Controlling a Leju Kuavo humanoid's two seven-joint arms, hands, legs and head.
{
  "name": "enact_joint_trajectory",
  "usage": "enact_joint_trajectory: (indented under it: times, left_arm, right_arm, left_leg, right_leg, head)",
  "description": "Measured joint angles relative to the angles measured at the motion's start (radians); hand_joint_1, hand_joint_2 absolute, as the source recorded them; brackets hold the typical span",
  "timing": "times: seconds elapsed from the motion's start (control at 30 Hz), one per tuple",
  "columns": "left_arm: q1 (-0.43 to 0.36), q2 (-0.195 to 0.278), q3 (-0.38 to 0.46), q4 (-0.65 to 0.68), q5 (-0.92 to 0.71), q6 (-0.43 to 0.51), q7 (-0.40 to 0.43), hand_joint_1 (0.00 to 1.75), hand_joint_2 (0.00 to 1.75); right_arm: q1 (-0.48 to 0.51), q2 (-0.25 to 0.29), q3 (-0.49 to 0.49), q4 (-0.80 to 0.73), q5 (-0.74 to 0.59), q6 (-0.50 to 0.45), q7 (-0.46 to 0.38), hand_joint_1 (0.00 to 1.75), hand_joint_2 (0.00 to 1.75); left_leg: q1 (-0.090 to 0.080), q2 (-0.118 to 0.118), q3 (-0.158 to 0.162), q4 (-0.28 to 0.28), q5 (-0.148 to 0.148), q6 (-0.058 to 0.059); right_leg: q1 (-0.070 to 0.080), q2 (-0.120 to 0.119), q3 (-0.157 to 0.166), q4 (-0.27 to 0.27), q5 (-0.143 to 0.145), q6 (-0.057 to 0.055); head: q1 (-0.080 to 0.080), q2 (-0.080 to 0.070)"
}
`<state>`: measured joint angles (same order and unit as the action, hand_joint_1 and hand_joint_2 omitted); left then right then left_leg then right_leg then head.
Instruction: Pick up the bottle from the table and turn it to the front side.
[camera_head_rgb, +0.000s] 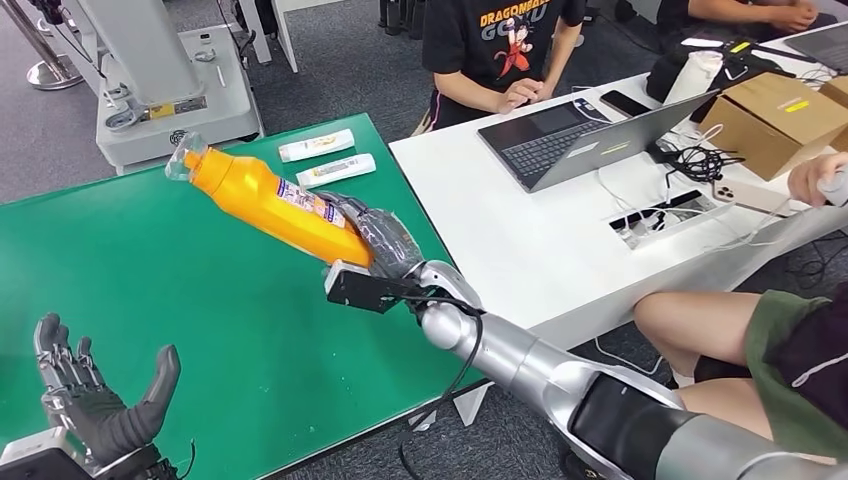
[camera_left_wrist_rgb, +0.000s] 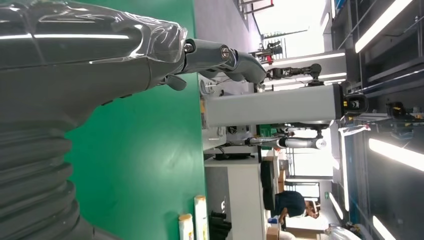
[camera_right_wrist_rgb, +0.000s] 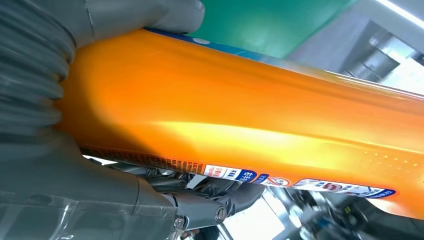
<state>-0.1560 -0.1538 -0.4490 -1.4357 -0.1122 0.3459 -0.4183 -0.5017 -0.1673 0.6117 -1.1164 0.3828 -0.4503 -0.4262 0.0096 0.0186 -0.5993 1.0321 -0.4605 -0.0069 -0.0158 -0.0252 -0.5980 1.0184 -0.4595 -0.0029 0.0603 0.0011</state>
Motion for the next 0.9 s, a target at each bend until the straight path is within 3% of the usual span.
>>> enact_joint_trajectory:
  times: [0.23,0.7,0.9]
  left_arm:
    - [-0.02,-0.001,-0.007,0.024,-0.004,-0.063,0.008,0.0,1.75]
    - [-0.042,-0.001,-0.009,0.052,0.01,-0.082,0.011,0.0,1.75]
    - [-0.151,-0.006,-0.018,0.074,0.154,-0.273,0.054,0.0,1.75]
  right_arm:
    - [0.076,0.024,-0.017,-0.08,0.004,-0.042,-0.079,1.75,1.75]
    - [0.085,0.042,-0.02,-0.101,-0.001,-0.034,-0.09,1.75,1.75]
    - [-0.004,0.1,-0.001,0.005,-0.05,0.088,-0.157,1.75,1.75]
  left_leg:
    - [0.0,0.001,0.0,0.0,0.0,0.0]
    - [0.0,0.001,0.0,0.0,0.0,0.0]
    - [0.0,0.001,-0.001,0.0,0.003,-0.001]
  right_leg:
    - [0.0,0.001,0.0,0.0,0.0,0.0]
    - [0.0,0.001,0.0,0.0,0.0,0.0]
    - [0.0,0.001,-0.001,0.001,0.001,-0.001]
  head:
    - [0.0,0.0]
    - [0.0,0.0]
    - [0.0,0.0]
